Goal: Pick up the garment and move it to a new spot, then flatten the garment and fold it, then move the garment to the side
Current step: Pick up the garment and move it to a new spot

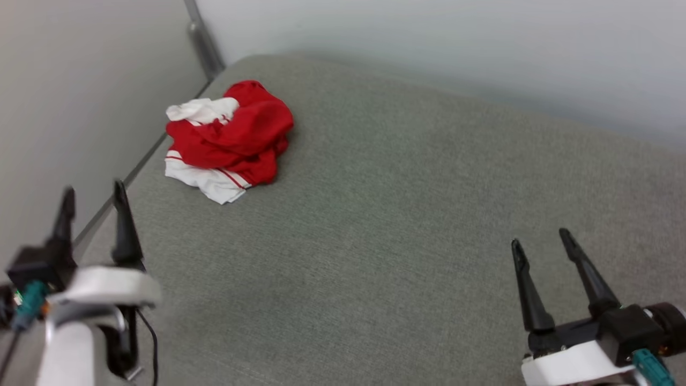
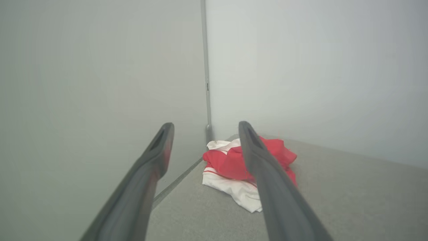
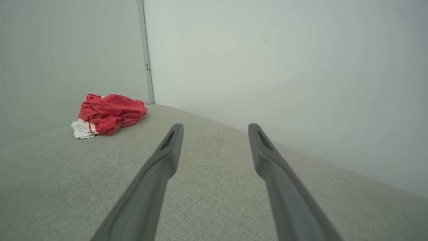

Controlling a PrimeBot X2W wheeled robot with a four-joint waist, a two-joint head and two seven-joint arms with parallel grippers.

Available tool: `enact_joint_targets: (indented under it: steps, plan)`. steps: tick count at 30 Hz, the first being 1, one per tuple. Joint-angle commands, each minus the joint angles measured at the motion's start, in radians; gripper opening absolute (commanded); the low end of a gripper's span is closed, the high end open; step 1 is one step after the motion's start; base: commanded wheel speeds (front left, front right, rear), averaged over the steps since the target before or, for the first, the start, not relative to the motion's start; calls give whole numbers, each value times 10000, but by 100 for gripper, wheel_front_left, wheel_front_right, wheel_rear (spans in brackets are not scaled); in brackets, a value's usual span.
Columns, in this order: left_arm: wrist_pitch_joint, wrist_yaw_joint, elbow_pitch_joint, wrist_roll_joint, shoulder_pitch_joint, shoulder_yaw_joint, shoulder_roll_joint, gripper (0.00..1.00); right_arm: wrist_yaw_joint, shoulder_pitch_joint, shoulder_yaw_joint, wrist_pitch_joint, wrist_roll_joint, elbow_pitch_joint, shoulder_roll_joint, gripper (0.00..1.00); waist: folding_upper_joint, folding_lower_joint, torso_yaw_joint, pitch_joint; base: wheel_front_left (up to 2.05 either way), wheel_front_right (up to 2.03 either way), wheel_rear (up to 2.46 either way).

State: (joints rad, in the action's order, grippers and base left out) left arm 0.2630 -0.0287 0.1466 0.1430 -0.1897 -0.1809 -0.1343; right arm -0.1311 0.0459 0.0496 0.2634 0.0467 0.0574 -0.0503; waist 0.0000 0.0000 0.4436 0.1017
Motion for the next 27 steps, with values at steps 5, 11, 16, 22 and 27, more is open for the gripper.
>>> enact_joint_targets:
  steps: [5,11,16,22,27]
  plan:
    - [26,-456,650,365,-2010,-534,-806,100,7,-584,-340,21,486,331,2,100,0,0,-679,1380,0,0,0]
    - [-7,-836,1823,976,-4306,-802,-1976,100,7,-1309,-774,20,1005,935,-2,100,0,0,-1121,2685,0,0,0]
    - [-464,-978,3095,1615,-6109,-537,-3099,100,7,-1753,-967,21,1358,1487,-1,100,0,0,-1277,3557,0,0,0]
    - [-2471,-994,4309,2743,-7505,1352,-4483,100,7,-2092,-999,21,1571,2043,-4,100,0,0,-1457,4266,0,0,0]
    - [-5077,-998,4730,4907,-8098,2992,-5425,100,7,-2346,-863,20,1673,2505,-2,100,0,0,-1663,4738,0,0,0]
